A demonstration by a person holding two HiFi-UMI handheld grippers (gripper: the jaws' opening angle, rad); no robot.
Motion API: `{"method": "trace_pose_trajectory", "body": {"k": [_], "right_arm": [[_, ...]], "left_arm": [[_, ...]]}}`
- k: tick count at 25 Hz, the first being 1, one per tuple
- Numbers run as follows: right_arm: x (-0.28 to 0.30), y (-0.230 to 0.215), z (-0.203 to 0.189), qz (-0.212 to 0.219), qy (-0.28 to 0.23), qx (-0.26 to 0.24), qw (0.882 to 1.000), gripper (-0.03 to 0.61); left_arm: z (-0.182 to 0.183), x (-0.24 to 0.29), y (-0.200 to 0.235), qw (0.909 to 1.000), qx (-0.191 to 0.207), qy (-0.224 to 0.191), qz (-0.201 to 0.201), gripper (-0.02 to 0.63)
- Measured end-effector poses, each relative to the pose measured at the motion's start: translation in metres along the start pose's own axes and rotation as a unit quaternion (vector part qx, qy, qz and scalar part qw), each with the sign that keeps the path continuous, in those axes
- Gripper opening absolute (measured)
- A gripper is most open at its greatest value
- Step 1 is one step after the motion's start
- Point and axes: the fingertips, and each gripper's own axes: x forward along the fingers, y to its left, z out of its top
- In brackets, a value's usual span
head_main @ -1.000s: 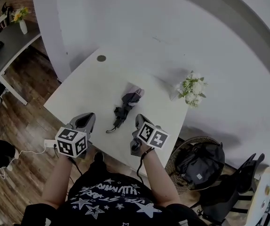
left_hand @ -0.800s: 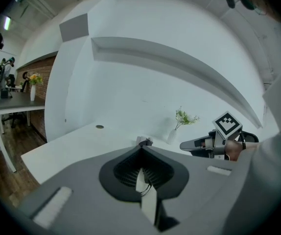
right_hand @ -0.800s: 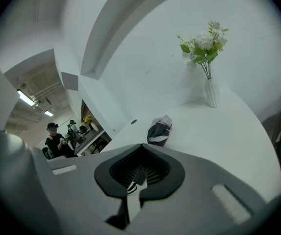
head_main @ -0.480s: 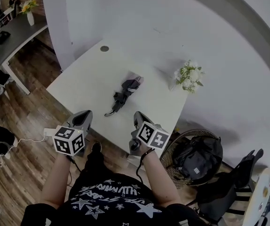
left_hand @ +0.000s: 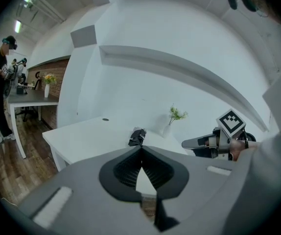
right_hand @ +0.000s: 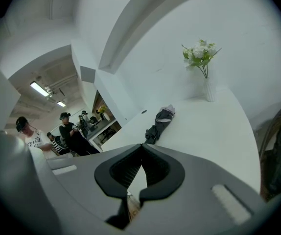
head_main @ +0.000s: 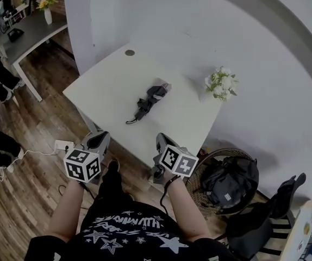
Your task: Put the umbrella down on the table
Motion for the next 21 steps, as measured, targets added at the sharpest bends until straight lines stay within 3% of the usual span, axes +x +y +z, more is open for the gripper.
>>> {"method": "trace_pose_trajectory", "body": {"k": [21], "right_arm": [[-0.027,0.003,-0.029,0.016,0.018,-0.009,1.000,0.014]], "left_arm": [[-0.018,-0.032,-0.024,0.9999,-0.002,-0.006,0.013,0.003]]}}
